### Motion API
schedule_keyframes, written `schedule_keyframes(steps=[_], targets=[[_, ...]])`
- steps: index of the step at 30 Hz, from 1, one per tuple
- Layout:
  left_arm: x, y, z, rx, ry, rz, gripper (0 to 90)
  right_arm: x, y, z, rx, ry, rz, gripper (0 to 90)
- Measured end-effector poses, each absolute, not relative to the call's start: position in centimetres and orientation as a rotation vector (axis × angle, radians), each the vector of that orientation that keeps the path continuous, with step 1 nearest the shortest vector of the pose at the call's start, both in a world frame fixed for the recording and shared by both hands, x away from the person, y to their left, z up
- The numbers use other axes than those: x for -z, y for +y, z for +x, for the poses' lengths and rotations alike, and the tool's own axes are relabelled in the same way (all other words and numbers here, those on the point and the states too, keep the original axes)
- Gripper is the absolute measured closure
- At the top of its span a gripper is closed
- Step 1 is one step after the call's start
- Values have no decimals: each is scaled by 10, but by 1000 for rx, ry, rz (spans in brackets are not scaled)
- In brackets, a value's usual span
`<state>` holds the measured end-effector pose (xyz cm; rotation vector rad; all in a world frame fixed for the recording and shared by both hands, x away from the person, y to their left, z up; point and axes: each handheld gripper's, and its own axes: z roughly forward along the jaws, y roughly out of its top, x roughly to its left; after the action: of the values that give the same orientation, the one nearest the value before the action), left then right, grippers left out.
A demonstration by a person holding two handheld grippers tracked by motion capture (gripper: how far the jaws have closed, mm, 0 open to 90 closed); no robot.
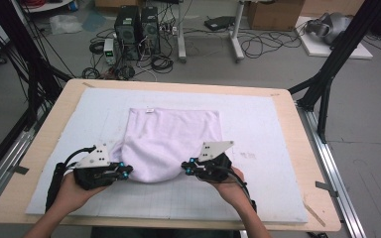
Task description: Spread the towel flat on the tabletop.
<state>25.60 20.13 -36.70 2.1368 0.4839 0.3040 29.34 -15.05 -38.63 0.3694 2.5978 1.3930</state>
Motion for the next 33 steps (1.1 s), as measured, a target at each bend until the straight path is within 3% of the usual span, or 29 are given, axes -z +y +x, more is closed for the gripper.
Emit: schedule_keyframes(steps=[7, 12, 18, 24, 27, 33], targets=[[341, 195, 249, -330, 437, 2112, 871, 348, -164, 276, -1424, 2541, 310, 868], [340, 192, 277, -395, 522, 2095, 871, 335, -165, 299, -1360, 2521, 344, 868], [365, 187, 343, -420, 717, 2091, 870, 364, -163, 367, -1275, 2553, 568, 867], [396, 183, 376, -406, 820, 2150, 859, 400, -158, 401, -1193, 2615, 710, 826], [390, 188, 371, -390, 811, 2122, 723, 398, -161, 398, -1211, 2603, 727, 750], [369, 207, 342, -378, 746, 2042, 570, 381, -174, 357, -1326, 2502, 630, 704]])
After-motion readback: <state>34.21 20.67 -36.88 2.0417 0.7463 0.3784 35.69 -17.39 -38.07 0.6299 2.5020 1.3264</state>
